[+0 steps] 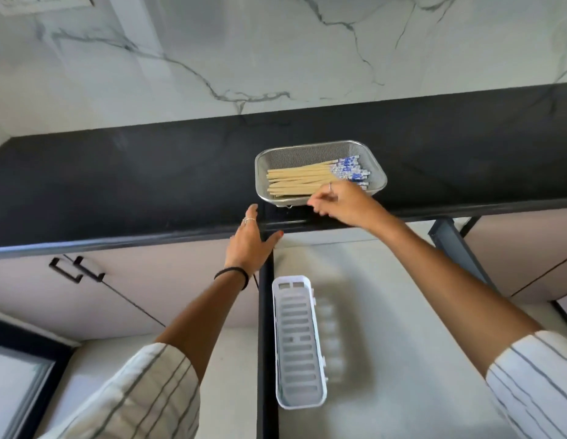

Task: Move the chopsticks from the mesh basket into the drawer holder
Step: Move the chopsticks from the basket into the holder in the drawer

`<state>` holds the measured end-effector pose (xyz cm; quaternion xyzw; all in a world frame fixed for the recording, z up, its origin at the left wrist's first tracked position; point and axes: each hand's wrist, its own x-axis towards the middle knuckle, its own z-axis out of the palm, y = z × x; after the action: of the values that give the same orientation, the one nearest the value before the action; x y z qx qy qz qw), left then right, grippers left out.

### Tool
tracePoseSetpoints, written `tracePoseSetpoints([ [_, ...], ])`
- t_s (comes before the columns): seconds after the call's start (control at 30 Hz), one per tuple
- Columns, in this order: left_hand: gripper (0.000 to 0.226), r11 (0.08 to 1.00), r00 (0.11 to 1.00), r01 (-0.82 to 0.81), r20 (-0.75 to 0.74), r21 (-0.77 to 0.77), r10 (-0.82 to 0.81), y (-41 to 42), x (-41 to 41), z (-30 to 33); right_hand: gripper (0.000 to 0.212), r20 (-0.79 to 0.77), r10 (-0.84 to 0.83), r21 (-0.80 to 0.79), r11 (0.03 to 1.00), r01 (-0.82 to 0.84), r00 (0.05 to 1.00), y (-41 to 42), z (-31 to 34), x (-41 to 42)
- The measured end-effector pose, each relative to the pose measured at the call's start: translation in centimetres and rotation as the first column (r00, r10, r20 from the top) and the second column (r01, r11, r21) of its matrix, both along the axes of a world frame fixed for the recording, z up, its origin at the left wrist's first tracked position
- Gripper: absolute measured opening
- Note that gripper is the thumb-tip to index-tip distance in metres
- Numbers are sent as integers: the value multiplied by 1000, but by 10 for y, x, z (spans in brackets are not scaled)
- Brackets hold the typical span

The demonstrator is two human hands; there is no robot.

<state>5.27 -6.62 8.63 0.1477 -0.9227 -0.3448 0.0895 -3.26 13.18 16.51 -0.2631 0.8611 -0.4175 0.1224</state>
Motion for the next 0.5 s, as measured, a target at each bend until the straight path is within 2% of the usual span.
tracePoseSetpoints([
  [0.03, 89, 1000, 1000, 19, -21, 10, -18, -5, -10, 0, 19, -91, -59, 32, 998, 62, 994, -5, 4, -17],
  [0.1, 97, 994, 994, 84, -82, 72, -78, -11, -28, 1, 21, -178, -126, 129, 980, 150, 976, -12, 6, -48],
  [0.17, 99, 982, 984, 148, -121, 116, -134, -14, -46, -2, 26, -183, -128, 269, 947, 174, 975, -17, -2, -76],
  [0.27, 99, 973, 979, 191, -96, 127, -180, -15, -61, -13, 37, -153, -79, 465, 874, 143, 985, -22, -21, -105],
  [0.33, 100, 970, 977, 203, -98, 131, -191, -16, -65, -21, 39, -133, -80, 509, 850, 138, 988, -23, -31, -116],
  [0.5, 102, 968, 972, 219, -114, 123, -205, -20, -67, -29, 39, -127, -102, 500, 852, 153, 987, -31, -43, -127],
])
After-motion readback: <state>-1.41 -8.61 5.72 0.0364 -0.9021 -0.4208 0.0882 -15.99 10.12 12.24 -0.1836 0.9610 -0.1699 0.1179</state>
